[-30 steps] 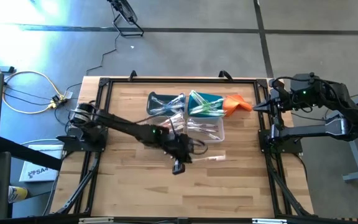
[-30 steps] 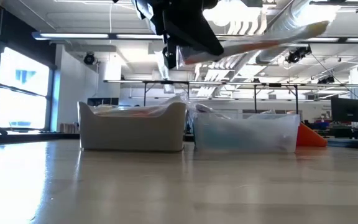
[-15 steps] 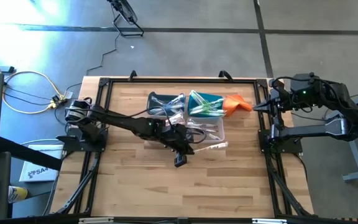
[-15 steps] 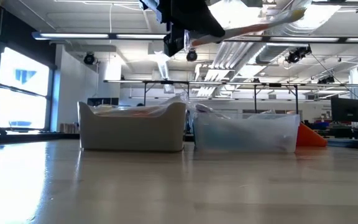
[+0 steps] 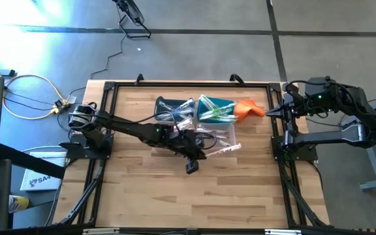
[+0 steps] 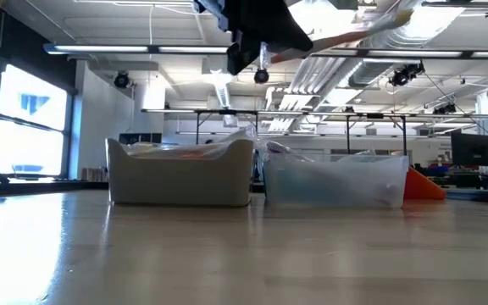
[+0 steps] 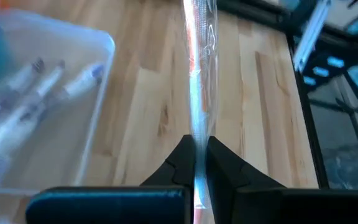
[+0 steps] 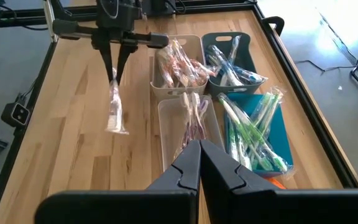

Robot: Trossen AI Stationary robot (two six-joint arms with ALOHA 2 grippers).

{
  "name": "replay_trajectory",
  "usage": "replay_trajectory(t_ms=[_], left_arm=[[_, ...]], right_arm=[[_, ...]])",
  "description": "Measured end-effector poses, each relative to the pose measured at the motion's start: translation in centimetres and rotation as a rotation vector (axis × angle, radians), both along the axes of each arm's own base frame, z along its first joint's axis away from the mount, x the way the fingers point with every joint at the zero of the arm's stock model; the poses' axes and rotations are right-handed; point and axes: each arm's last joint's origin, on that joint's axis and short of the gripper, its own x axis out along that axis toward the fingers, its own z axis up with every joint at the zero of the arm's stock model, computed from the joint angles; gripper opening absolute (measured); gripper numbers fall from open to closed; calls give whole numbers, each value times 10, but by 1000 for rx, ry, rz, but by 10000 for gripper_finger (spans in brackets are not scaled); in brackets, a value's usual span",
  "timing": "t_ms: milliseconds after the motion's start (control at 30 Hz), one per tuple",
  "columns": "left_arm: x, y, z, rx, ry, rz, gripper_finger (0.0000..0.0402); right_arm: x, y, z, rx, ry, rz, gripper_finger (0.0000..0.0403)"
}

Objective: Pick & Place Toothbrushes
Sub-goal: Put the orange toothbrush into the gray bin

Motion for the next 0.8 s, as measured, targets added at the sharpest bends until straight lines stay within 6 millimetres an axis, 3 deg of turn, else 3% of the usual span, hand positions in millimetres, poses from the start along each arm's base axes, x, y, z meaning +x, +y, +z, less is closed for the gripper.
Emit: replay_trajectory(t_ms=[233,467,800], left_arm=[[2,9,3,-8,-29,92,11],[-5,29,21,-26,-72,149,10],[-34,60,48,-26,-44,243,10]], right_arm=[[0,0,0,-2,0,2,2],[0,0,0,-2,0,2,2],[-1,0,0,-3,-1,2,2]])
